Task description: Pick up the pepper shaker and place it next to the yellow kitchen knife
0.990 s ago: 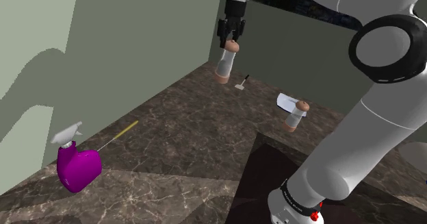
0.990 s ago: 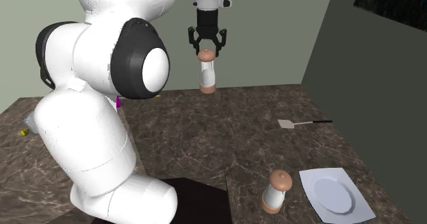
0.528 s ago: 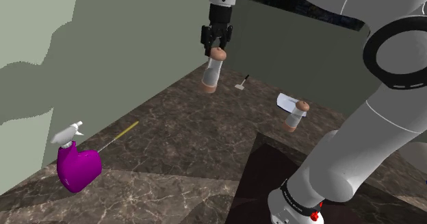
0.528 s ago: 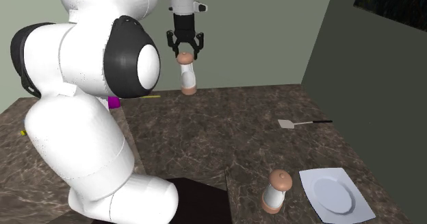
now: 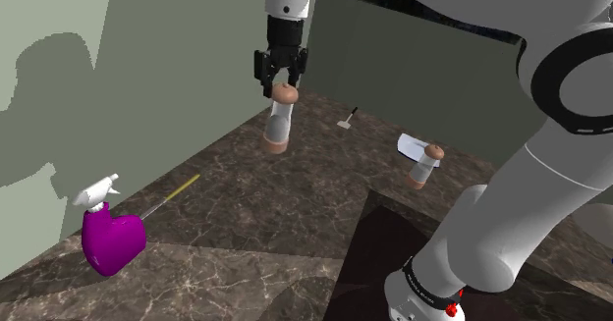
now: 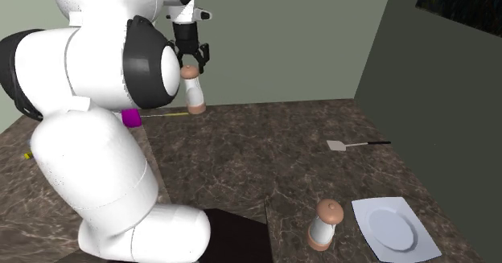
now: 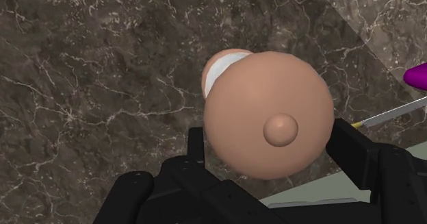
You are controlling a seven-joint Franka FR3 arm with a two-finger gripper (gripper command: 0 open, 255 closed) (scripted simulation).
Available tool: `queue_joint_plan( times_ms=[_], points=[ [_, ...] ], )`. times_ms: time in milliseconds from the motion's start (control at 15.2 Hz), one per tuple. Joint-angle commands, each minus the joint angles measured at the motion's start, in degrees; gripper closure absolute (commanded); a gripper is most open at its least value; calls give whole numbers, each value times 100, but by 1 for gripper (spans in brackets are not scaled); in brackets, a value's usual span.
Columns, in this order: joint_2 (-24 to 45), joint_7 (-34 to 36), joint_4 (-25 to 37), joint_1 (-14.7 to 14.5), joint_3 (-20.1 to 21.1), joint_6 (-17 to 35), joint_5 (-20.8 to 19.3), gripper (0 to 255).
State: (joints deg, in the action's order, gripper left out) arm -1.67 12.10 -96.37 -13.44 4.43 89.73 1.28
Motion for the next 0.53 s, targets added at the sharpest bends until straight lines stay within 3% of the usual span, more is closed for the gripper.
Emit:
queue_joint_plan(
  times_ms=[0, 462],
  points=[
    [48, 283, -41, -135, 143, 95, 25, 255],
    [461, 1202, 166, -602, 601, 325, 37, 255]
  ],
)
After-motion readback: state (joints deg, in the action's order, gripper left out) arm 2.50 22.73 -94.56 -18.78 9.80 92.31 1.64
